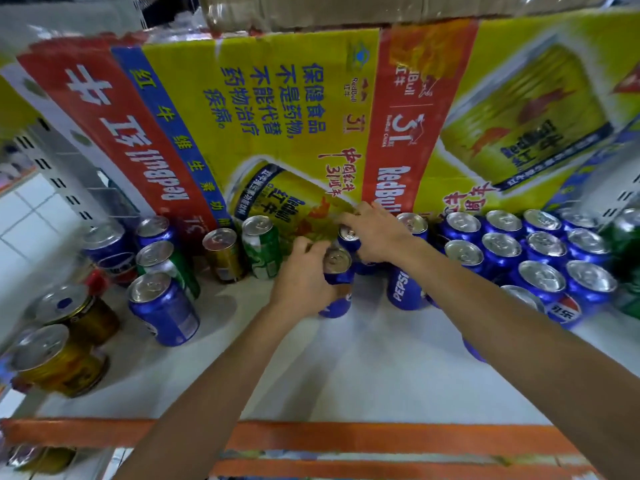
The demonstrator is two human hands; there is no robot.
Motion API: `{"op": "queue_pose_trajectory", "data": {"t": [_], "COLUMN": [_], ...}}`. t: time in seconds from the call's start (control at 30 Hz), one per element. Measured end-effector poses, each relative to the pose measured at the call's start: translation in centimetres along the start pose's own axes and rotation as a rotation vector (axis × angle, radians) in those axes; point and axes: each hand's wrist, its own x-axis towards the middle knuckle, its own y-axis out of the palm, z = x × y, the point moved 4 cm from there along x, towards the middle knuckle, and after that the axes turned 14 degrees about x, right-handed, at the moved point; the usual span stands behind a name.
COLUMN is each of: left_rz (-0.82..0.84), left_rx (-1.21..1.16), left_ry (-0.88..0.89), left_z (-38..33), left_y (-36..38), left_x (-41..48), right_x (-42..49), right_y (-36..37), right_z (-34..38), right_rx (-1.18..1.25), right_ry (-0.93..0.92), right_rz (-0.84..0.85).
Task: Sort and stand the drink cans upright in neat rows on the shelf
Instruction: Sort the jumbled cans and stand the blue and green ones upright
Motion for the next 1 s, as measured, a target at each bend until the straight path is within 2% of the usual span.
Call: {"op": "queue_pose_trajectory", "data": {"t": [0.07,0.2,0.4,0.63,0.8,1.0], "left_rz": [0.009,0.041,0.129,-0.046,-0.044,-0.27], "left_rx": [-0.003,-0.017,-0.15,-0.105,-0.148,0.057], "left_ry": [0.021,0.097,0.373,0.749,0.724,0.705], "left_z": [-1.1,-1.9,-5.5,-10.9,-11.7,-10.7], "left_y": [0.4,0.7,1.4,3.4,3.8,4.3], "left_x": [0.8,1.3,-0.7,-1.5,-0.8,-1.2], "right_x": [0.0,-0.4,-2.6,-4.1,-4.8,-4.0], "right_y": [-0.6,-2.0,-3.4,-3.4,-4.1,-3.0], "right_z": [-0.3,-1.9,-4.5,-4.2,-4.1,-2.7], "right_rx": [-0.071,0.006,0.159,0.276,0.294,0.324], "right_ry": [-0.036,-0.04,-0.048,-0.077,-0.074,-0.08], "right_rz": [-0.019,0.014,-0.064,-0.125,-0.151,-0.102]}}
